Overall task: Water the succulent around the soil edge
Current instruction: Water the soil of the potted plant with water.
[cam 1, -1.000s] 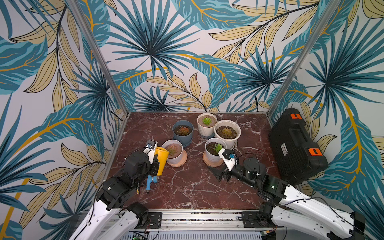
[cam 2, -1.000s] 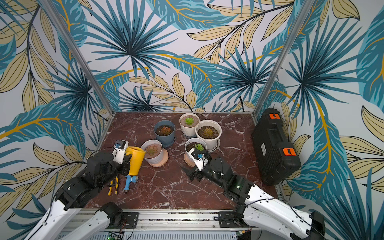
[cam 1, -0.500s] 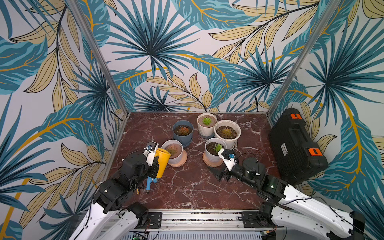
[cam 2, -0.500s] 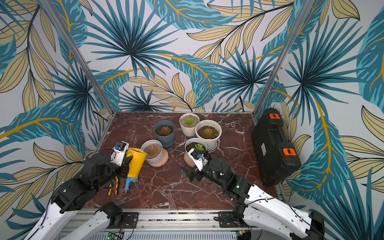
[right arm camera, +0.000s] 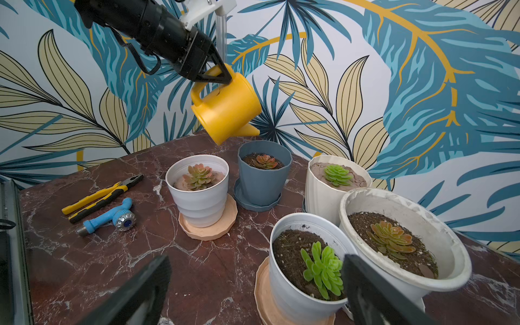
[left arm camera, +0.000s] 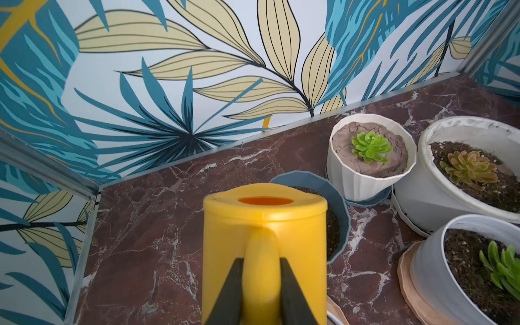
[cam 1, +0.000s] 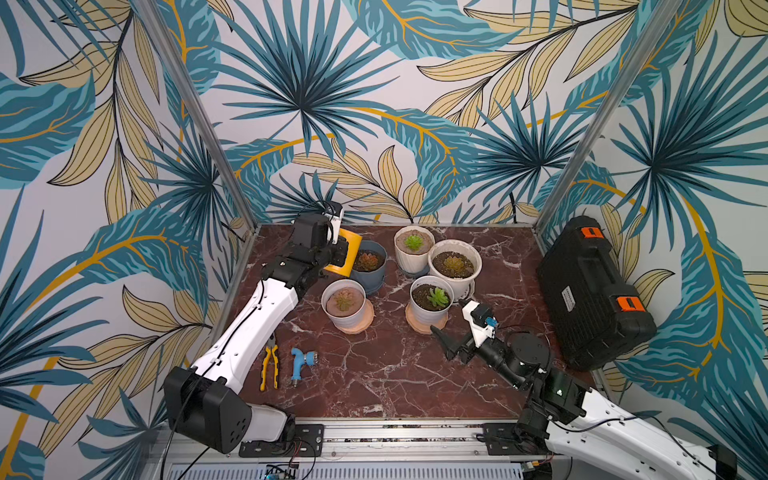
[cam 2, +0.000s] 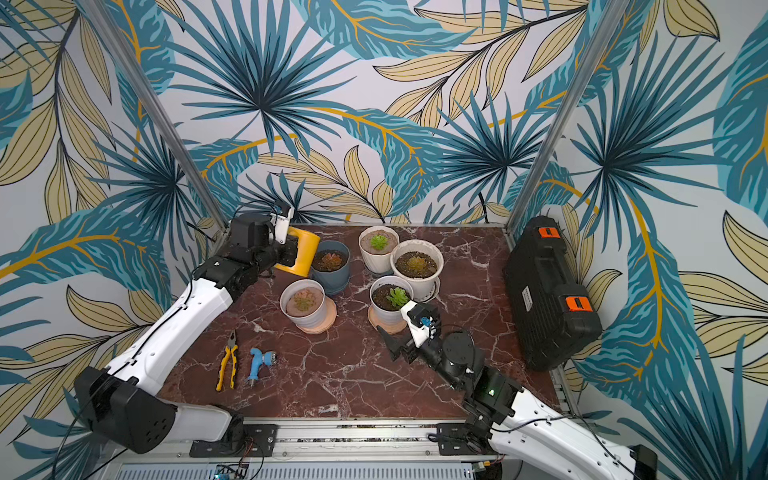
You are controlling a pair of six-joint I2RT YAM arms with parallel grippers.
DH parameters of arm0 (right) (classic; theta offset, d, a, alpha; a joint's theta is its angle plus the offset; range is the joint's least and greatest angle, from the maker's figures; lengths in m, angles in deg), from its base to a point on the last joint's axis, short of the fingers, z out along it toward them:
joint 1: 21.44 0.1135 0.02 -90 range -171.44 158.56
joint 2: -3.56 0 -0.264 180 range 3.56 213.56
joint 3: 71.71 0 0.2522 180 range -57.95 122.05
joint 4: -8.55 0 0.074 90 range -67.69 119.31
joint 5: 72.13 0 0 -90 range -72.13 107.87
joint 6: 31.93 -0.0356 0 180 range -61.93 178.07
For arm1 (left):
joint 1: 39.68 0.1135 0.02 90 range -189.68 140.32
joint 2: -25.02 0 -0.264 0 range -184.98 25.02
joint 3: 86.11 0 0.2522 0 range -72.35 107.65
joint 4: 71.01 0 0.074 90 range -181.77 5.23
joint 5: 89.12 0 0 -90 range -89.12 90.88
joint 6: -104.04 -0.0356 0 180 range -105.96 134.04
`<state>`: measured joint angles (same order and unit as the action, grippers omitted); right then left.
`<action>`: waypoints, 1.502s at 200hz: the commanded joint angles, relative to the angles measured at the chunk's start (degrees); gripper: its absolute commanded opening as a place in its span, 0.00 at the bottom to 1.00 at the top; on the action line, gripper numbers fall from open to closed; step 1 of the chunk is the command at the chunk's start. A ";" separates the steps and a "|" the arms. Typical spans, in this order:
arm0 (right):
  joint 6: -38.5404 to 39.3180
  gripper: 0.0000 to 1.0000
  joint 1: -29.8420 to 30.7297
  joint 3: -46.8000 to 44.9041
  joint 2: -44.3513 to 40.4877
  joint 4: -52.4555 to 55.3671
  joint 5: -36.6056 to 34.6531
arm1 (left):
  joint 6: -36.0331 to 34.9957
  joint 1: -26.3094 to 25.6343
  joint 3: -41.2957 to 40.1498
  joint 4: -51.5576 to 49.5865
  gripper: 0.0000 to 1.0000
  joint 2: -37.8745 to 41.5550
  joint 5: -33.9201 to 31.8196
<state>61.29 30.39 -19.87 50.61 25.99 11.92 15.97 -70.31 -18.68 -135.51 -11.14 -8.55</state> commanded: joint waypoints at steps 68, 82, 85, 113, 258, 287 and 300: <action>-0.35 1.00 0.12 -0.34 -0.03 -0.66 -0.02 | 1.93 0.40 2.00 6.50 0.00 -0.58 2.93; -0.37 1.00 0.12 -0.30 -0.02 -0.64 -0.11 | 2.02 0.38 2.05 6.88 0.00 -0.83 4.86; -0.40 1.00 0.11 -0.25 0.02 -0.69 -0.06 | 1.94 0.35 2.09 6.86 0.00 -0.88 4.84; -0.35 1.00 0.12 -0.22 0.03 -0.65 -0.08 | 1.58 0.35 2.23 6.25 0.00 -1.75 4.88; -0.24 0.99 0.16 -0.23 0.06 -0.55 -0.32 | 2.29 0.37 3.69 12.55 0.00 -6.78 6.44; -0.16 1.00 0.09 -0.30 -0.07 -0.46 -0.50 | 2.03 0.40 3.36 12.94 0.00 -7.96 5.83; -0.15 1.00 0.12 -0.29 -0.01 -0.50 -0.49 | 1.94 0.37 3.24 13.08 0.00 -8.29 5.69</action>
<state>61.29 30.39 -19.87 50.61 25.99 11.89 17.94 -70.31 -18.66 -125.83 -19.73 -2.82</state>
